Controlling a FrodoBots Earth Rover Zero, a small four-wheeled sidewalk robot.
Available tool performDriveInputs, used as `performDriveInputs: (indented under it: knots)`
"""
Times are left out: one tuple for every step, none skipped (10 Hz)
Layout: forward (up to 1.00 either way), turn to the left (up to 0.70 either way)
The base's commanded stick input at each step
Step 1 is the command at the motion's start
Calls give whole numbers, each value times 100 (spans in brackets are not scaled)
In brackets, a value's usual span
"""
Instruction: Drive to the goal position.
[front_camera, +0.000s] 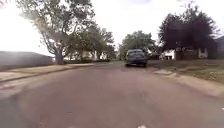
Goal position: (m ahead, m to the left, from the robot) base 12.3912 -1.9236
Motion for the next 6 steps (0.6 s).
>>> performDriveInputs:
  knots:
    - [100, -30]
    - [100, 0]
    - [100, 0]
    - [100, 0]
    - [100, 0]
    - [100, 0]
